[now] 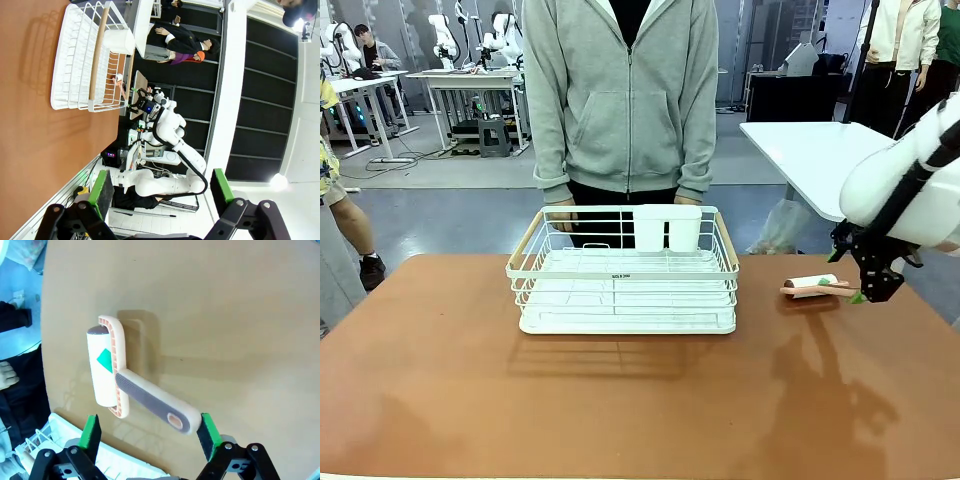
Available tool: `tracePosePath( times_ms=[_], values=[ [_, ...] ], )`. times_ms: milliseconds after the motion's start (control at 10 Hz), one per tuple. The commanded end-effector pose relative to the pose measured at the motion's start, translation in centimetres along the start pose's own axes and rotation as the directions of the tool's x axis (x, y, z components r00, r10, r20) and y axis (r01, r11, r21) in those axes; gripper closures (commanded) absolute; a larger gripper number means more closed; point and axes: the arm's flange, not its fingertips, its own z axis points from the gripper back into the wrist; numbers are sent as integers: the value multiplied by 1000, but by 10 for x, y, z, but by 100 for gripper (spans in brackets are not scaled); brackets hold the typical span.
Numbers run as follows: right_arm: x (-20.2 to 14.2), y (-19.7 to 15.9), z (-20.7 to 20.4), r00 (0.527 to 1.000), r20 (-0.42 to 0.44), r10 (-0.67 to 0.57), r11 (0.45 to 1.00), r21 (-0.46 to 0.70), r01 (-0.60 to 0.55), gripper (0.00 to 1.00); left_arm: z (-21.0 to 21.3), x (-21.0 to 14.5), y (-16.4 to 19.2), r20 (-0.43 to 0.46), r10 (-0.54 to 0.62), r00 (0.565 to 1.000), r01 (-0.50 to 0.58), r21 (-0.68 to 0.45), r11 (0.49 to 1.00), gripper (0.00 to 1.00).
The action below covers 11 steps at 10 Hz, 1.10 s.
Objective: Clean the table.
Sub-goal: Place the Lint Roller down when the Dish drying rack is positioned in the middle of the table.
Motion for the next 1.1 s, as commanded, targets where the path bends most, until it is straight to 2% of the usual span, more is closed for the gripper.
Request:
tracePosePath(
  times_ms=[0,400,500,1000],
  values=[
    [-20,9,33,999,27,-46,999,-19,46,0,2,-4,-1,-10,-7,1000,7,4,1000,0],
    [-19,13,40,997,33,-67,997,-29,68,0,2,-4,-1,-10,-7,1000,7,4,1000,0],
    [-12,8,38,1000,-2,-6,1000,-9,6,0,2,-4,-1,-10,-7,1000,7,4,1000,0],
    [-12,8,38,1000,-2,-6,1000,-9,6,0,2,-4,-1,-10,-7,1000,7,4,1000,0]
  ],
)
